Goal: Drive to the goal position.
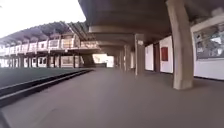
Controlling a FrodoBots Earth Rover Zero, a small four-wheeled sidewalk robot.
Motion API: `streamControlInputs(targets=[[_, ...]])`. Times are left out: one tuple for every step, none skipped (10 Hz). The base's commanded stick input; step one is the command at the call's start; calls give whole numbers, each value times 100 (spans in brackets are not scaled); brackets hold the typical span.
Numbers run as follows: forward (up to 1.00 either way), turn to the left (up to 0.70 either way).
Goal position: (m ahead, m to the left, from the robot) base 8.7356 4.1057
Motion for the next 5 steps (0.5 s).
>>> streamControlInputs(targets=[[70,0],[70,0],[70,0],[70,0],[70,0]])
